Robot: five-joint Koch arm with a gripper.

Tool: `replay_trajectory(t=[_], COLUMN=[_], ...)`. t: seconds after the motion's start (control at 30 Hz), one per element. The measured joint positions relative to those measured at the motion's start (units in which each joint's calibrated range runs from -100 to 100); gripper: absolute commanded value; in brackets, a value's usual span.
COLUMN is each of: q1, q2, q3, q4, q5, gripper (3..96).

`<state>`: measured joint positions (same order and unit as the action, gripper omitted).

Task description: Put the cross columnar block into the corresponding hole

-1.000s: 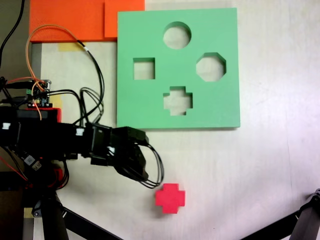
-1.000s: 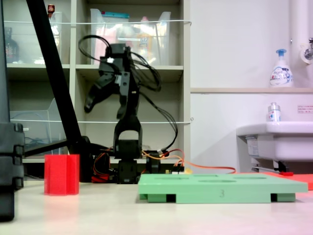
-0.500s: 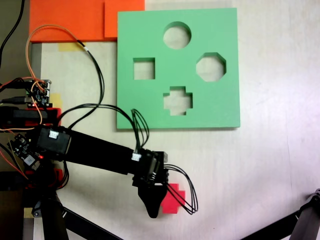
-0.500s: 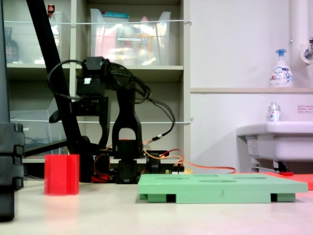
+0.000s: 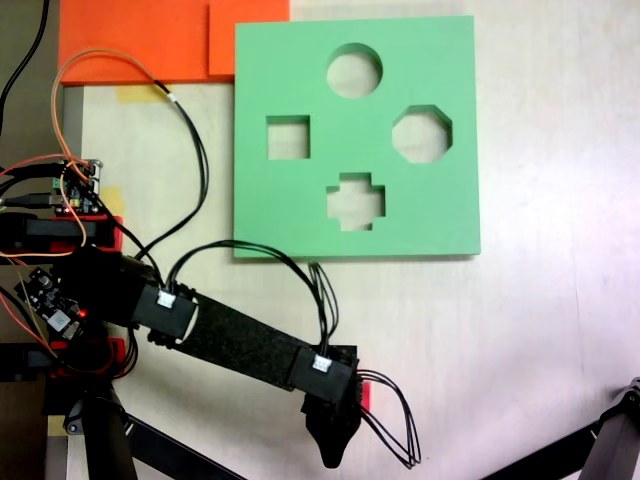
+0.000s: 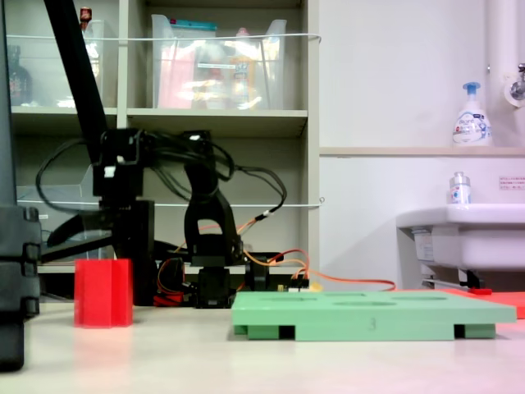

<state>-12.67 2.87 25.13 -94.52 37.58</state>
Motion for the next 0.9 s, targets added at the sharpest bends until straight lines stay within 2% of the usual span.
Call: replay_trajectory(t=[0.13,0.17,0.27,0.4,0.47,0.57,0.9], q1=[-0.44,-0.49,-0.49,-0.63,-0.68,-0.93,-0.73], q2=[4.24,5.20,6.70,6.02,5.75,5.20,-4.92], q3=[0.00,0.00,0.00,1.57,1.57,0.39,-0.39], q4=[1.57,1.96,2.25,2.06,1.96,1.96,-2.35], q5=[-0.44,-0.44,-0.49,-0.49,-0.54,-0.54,-0.39], gripper=[93.2,89.9,67.7,49.8,43.7,38.3,34.8])
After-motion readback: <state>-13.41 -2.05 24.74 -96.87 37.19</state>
